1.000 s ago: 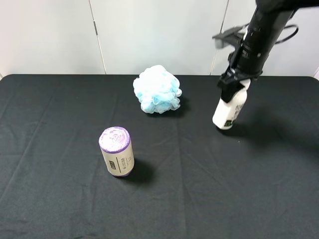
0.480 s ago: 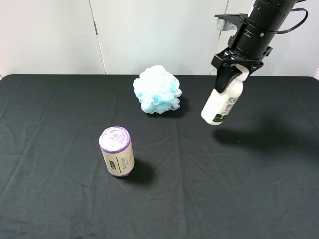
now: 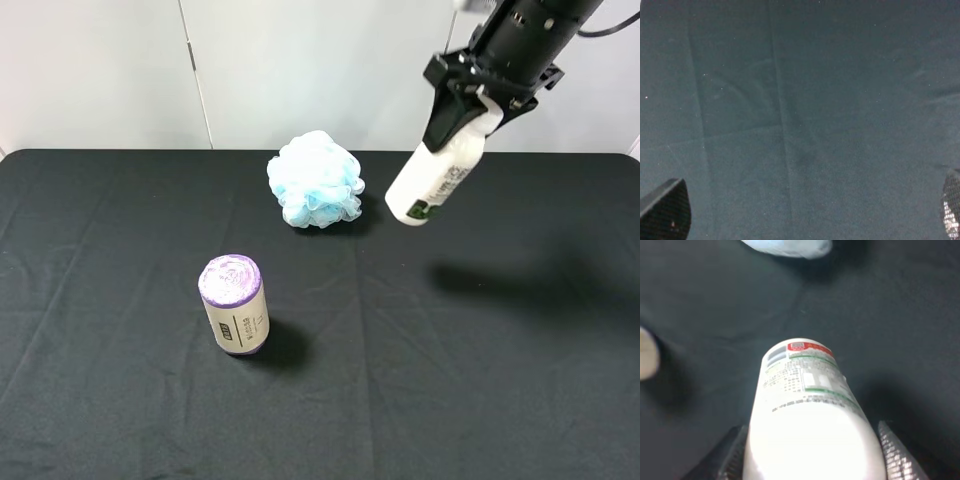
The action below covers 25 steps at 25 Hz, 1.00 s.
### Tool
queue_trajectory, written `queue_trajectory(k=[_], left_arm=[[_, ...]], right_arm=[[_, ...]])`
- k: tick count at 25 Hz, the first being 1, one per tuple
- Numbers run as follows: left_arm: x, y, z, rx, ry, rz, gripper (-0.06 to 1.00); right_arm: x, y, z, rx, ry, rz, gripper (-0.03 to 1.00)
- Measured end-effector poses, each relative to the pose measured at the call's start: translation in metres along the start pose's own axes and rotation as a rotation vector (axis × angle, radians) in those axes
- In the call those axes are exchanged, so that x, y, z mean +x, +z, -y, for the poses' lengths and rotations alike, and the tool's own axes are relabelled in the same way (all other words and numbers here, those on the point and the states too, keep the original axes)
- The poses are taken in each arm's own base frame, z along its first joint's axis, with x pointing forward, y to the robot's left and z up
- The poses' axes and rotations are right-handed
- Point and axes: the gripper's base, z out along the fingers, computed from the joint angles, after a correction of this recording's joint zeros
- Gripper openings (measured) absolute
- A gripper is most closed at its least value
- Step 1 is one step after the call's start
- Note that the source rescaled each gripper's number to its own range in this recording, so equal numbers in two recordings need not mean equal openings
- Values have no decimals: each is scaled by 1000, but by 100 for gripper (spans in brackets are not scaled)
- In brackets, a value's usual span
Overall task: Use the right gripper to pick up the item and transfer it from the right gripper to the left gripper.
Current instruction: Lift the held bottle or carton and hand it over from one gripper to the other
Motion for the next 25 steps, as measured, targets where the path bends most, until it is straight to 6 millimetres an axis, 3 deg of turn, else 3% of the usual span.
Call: queue_trajectory(k=[20,25], left_arm=[[0,0,0,0,0,0,100],[0,0,0,0,0,0,100]], right_arm=[[17,-71,-41,-163,4,205,5],[28,-77,-70,-195,-81,204,5]])
